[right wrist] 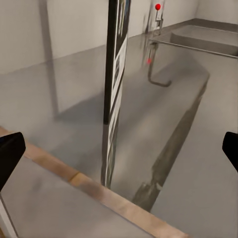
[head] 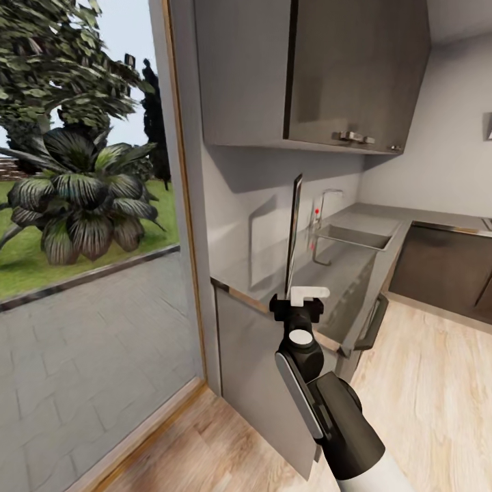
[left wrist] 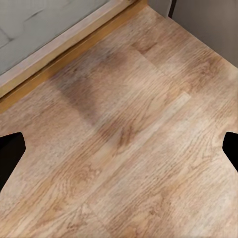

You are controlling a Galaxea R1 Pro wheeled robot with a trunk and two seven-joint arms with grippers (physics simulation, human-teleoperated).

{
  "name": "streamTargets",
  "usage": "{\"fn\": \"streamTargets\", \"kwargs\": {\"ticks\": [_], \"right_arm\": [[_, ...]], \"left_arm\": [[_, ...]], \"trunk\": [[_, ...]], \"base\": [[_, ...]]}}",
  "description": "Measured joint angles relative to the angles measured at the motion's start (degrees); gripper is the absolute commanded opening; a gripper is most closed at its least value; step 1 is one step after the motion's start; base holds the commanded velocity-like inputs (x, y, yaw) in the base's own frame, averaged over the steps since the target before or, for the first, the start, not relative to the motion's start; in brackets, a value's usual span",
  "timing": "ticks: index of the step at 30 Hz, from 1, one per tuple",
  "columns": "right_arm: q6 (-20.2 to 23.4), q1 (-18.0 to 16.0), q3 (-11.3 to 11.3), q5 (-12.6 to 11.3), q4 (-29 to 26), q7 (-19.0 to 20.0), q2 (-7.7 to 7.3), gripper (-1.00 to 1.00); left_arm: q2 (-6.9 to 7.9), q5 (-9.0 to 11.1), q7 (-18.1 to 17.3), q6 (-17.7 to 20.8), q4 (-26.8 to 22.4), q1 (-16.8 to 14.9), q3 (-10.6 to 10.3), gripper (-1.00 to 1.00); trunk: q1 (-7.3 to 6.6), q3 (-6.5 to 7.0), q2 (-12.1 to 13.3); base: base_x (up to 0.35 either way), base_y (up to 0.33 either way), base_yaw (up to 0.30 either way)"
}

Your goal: Pick up the poster from the kitchen countertop and hang it on one of the wall nails in the kitchen.

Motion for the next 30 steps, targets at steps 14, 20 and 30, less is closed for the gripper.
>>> {"fn": "streamTargets", "kwargs": {"ticks": [14, 20, 30], "right_arm": [[0.0, 0.1, 0.0, 0.0, 0.0, 0.0, 0.00, 1.00], [0.0, 0.1, -0.1, 0.0, 0.0, 0.0, 0.00, 1.00], [0.0, 0.0, -0.2, 0.1, 0.1, 0.1, 0.00, 1.00]], "left_arm": [[0.00, 0.0, 0.0, 0.0, 0.0, 0.0, 0.0, 1.00], [0.00, 0.0, 0.0, 0.0, 0.0, 0.0, 0.0, 1.00], [0.00, 0.0, 0.0, 0.0, 0.0, 0.0, 0.0, 1.00]], "trunk": [[0.00, 0.00, 0.0], [-0.01, 0.00, 0.0], [0.01, 0.00, 0.0]], "base": [[0.135, 0.000, 0.000], [0.142, 0.000, 0.000], [0.056, 0.000, 0.000]]}}
